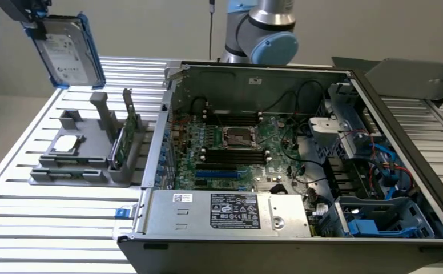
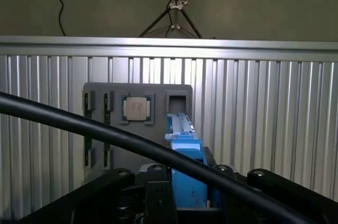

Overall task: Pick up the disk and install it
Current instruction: 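Pick up the disk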

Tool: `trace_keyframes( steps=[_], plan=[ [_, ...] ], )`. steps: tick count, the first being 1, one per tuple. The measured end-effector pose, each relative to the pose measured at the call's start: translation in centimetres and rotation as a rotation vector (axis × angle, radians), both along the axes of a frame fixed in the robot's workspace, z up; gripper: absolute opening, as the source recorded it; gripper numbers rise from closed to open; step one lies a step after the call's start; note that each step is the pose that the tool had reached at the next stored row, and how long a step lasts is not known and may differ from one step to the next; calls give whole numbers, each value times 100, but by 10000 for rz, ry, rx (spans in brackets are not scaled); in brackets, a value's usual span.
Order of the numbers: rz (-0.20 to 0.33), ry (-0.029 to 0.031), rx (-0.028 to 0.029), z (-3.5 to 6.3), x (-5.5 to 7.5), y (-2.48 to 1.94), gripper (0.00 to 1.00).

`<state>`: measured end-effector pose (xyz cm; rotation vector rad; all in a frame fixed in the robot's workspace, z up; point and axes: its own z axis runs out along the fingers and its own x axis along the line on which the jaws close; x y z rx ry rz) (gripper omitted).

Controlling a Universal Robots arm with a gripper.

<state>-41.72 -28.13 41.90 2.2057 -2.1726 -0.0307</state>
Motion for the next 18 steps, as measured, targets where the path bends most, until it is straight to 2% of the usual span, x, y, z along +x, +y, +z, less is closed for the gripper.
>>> trace_keyframes(
  steps=[5,13,18],
  plan=[
    [3,-1,2,227,181,-13,33],
    [6,10,10,590,542,-76,33],
    [5,20,11,753,771,-114,33]
  ],
)
